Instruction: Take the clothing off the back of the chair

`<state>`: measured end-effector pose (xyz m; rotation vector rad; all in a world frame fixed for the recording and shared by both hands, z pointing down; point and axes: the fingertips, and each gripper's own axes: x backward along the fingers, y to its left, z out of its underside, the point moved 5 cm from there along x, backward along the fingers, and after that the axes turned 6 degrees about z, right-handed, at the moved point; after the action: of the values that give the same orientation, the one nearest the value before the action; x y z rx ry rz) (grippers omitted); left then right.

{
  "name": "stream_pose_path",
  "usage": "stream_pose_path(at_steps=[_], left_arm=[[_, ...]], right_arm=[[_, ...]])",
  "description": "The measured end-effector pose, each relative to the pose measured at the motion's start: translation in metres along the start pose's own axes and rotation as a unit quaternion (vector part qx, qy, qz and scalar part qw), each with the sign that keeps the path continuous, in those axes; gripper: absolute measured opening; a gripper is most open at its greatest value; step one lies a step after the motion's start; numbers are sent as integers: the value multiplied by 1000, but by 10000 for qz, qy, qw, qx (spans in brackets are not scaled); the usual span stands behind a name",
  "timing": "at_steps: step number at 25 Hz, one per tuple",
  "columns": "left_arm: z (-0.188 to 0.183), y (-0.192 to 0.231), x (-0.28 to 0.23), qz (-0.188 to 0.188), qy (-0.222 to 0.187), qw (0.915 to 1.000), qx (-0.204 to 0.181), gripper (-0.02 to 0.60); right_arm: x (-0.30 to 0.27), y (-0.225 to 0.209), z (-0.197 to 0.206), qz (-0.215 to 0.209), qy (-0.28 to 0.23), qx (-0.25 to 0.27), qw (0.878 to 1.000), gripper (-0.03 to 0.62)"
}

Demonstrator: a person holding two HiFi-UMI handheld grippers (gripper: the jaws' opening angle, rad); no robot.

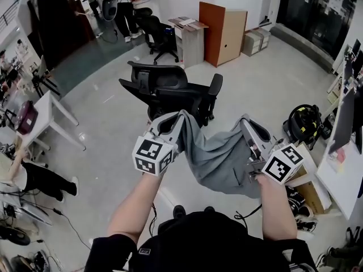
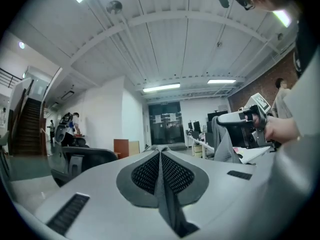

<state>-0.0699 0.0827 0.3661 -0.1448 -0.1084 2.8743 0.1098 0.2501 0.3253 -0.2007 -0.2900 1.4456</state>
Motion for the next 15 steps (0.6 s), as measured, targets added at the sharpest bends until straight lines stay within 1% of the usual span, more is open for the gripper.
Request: stream_pose_path(at_steps=[3,8,11,15], left_arm=[[-5,21,25,-229,-92,9997,-74,6],[-3,53,51,-534,-235,9983,-14,6],[0,66,61,-638,-229,9977,14,6],[13,76,67,-704,-95,9974,136,6]], right_arm=[[-2,-1,-1,220,-97,-104,9997,25],[-8,-3,-5,530,-242,27,9983,25],[-11,-4,-6,577,-354,-22,9977,25],[-15,0,2,542,-293,-10,9981,25]])
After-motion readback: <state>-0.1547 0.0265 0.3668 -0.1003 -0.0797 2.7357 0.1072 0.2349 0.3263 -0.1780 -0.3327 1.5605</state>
